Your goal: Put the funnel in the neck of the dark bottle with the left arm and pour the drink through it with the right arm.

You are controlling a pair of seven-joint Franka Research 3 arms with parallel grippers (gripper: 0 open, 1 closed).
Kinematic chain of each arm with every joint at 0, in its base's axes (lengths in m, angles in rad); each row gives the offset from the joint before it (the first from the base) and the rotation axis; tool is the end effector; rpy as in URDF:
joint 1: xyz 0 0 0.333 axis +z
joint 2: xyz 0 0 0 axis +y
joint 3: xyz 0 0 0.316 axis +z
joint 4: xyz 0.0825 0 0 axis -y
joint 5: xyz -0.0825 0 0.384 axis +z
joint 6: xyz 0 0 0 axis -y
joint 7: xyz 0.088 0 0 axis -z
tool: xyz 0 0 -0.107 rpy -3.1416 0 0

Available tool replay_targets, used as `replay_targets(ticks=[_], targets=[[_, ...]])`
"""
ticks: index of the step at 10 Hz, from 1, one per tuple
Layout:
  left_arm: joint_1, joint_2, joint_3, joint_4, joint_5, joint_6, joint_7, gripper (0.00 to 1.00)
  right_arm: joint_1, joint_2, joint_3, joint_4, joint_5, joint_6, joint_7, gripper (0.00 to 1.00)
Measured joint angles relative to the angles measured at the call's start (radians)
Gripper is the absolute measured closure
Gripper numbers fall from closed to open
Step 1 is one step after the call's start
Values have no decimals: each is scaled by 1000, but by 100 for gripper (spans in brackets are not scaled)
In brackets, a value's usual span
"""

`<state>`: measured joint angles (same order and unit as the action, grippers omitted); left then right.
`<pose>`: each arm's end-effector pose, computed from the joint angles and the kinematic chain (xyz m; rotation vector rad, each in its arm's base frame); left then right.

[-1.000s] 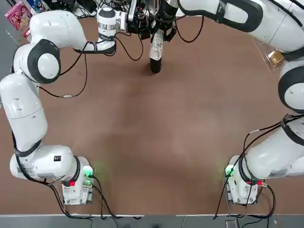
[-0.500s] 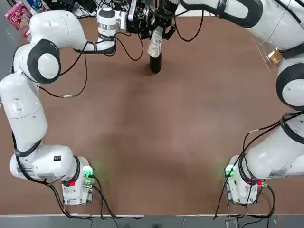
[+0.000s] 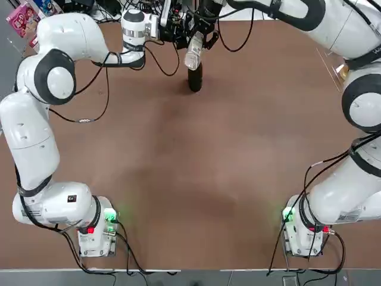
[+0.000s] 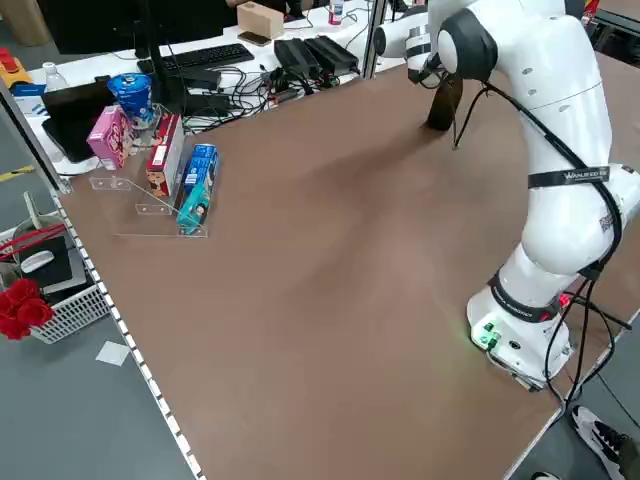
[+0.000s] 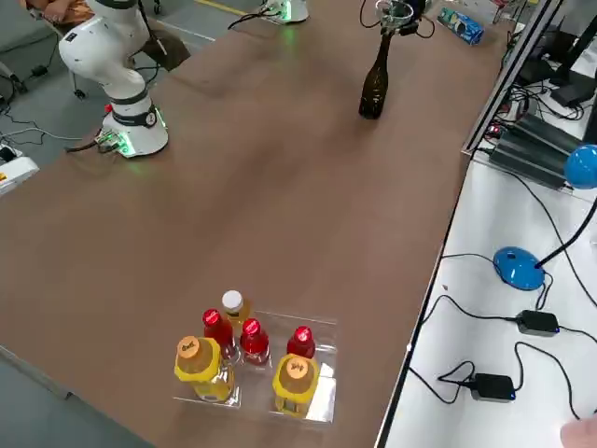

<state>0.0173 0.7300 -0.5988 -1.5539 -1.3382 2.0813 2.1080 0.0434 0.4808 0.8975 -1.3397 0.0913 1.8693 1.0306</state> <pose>0.6154 -0.3649 0.3188 1.1850 -1.3134 0.9978 0.4909 0.4696 0.5591 -2.6703 0.2778 0.3474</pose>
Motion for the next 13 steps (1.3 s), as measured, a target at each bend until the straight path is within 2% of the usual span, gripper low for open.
replay_targets(ticks=[2, 7, 11, 13], targets=[[0, 0, 0, 0, 0, 0, 0, 75, -1, 0, 17, 14, -25, -3, -6, 55], [0, 0, 0, 0, 0, 0, 0, 75, -1, -61, 30, 16, -198, -56, -89, 53], [0, 0, 0, 0, 0, 0, 1, 73, -12, -112, 26, -35, -283, -17, -151, 53], [-2, 1, 0, 2, 0, 0, 15, 65, -35, -152, -7, -92, -287, 58, -222, 53]])
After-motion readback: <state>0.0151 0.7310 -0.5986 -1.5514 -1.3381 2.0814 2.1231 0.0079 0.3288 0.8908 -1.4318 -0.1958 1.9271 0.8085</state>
